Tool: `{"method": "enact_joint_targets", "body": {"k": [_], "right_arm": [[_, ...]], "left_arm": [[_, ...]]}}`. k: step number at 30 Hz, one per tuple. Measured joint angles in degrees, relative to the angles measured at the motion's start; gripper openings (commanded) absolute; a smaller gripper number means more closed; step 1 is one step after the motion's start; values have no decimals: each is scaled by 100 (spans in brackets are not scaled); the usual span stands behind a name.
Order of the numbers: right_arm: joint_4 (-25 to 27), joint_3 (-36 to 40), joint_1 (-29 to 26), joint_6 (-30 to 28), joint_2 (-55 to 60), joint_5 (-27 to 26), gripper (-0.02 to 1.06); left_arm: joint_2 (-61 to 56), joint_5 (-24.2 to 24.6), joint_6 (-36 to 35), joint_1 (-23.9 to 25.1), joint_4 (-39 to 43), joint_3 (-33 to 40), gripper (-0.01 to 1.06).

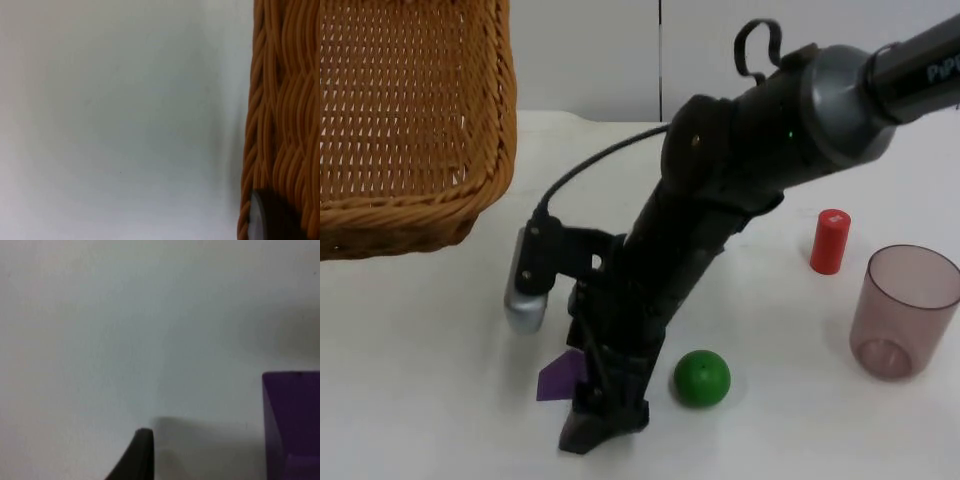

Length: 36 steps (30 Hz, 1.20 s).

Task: Pick up the basket with the left hand and place the triangular block into the basket with the right hand.

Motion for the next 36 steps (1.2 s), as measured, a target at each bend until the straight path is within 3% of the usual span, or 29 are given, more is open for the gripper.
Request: {"method": "enact_joint_targets", "body": {"k": [2,4,8,9,10,17,18,22,28,34,36], "right_arm": [[0,1,0,-2,8,1,85],[0,1,0,19,8,11,68],[-25,1,0,182,13,-25,13],[-70,1,0,289,13,-25,13],[-148,1,0,418,13,-54,1],[-822,1,9,1303,-117,-54,3],[-1003,1,-5,1634,-207,-32,3],[-1139,1,-95,2163,-476,130,3],[-1243,1,-689,3035,-1079,743,3],[-1486,12,-1180,3785,-1523,973,3],[-2133,12,-1369,4659,-1849,985,3]], "left_arm": [[0,0,-10,0,0,0,0],[0,0,-10,0,4,0,0],[0,0,-10,0,4,0,0],[0,0,-10,0,4,0,0],[0,0,-10,0,4,0,0],[0,0,-10,0,4,0,0],[0,0,-10,0,4,0,0],[0,0,-10,0,4,0,0],[0,0,-10,0,4,0,0],[0,-21,-10,0,-63,0,0],[0,-21,-10,0,-115,0,0]]}}
